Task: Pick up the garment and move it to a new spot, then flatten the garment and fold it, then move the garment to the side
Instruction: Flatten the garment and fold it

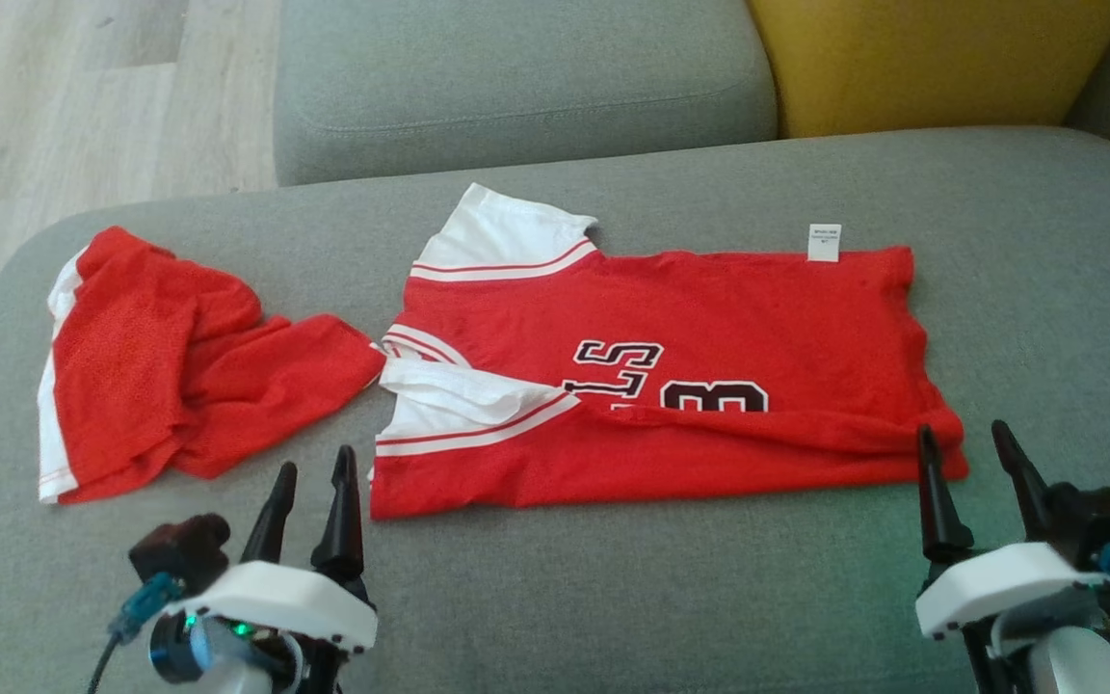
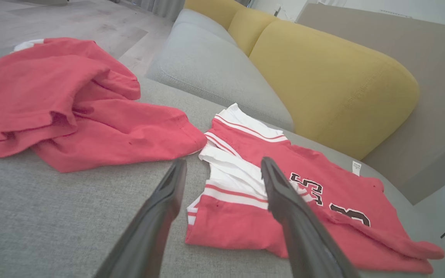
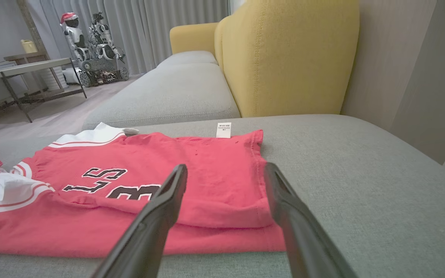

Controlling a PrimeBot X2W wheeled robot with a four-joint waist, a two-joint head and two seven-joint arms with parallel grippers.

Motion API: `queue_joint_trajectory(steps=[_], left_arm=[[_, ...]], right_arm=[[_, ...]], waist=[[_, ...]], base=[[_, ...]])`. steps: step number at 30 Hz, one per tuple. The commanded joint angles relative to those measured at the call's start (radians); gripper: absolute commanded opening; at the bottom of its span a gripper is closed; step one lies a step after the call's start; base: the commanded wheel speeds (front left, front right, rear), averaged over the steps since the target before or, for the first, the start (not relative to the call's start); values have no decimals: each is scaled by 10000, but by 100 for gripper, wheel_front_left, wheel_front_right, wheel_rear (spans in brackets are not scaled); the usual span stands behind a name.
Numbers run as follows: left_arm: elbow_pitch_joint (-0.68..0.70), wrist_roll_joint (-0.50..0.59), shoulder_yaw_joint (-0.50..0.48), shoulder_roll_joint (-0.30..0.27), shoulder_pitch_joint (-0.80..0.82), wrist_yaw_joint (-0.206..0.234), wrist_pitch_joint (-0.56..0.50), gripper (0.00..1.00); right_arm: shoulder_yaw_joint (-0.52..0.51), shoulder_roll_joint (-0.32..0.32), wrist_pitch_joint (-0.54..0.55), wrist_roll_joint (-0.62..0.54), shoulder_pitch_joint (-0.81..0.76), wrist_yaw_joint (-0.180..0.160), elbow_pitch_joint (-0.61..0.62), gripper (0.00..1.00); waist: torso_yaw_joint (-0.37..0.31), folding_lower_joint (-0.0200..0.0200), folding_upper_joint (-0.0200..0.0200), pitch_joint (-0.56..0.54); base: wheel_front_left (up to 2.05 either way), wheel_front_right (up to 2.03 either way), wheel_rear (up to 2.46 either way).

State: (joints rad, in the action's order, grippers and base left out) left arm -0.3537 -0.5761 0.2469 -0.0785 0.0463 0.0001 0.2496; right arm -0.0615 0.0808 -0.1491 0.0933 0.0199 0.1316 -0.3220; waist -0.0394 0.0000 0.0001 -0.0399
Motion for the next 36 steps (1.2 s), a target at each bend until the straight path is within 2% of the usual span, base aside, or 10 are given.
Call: queue_joint_trajectory(steps=[1,6,16,22,28,34,36], left_arm=[[215,119,-344,18,550,-30,120,100],[-681,583,-136,38,946,20,121,100],[-3038,1377,247,-309,2006,648,-162,100],[-4186,1559,418,-427,2478,766,-343,100],[-5171,1807,808,-500,2857,657,-722,100],[-5904,1915,1204,-449,3065,348,-1432,100],[-6054,1925,1308,-427,3160,215,-1561,0]], right_arm=[[196,32,-24,-90,315,-9,428,100],[173,-57,167,-182,410,-9,719,100],[234,-144,363,-236,451,-9,1136,100],[197,-168,419,-257,504,-9,1339,100],[126,-198,456,-276,532,-9,1535,100],[79,-219,471,-312,525,-9,1603,100],[28,-226,482,-314,531,-9,1613,100]], waist=[[-67,0,-1,39],[-356,0,-1,177],[-959,0,-1,467],[-1263,0,-1,597],[-1458,0,-1,717],[-1512,0,-1,767],[-1480,0,-1,788]], base=[[0,0,0],[0,0,0],[0,0,0],[0,0,0],[0,0,0],[0,0,0],[0,0,0]])
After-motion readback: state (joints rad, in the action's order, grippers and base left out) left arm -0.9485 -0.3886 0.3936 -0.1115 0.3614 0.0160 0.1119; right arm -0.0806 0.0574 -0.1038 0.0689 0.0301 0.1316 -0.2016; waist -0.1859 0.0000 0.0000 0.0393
